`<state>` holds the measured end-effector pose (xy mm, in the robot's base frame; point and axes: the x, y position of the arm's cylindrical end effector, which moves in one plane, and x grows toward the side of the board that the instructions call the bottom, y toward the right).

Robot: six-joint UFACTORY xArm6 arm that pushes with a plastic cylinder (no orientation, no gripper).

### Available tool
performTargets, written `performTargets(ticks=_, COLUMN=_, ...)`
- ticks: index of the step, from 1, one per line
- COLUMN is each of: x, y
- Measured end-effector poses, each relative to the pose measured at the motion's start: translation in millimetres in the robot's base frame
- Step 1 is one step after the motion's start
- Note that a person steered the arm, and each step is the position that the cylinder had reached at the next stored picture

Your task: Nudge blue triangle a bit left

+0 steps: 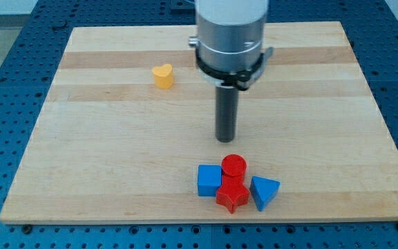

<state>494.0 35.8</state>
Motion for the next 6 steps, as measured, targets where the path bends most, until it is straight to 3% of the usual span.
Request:
performTargets(ticks=2, x=45.3, y=7.5)
performTargets(ticks=4, x=41.0, y=11.4)
performTargets(ticks=5, x=18.3, y=22.1)
performTargets(ticks=6, x=21.2, y=57.7)
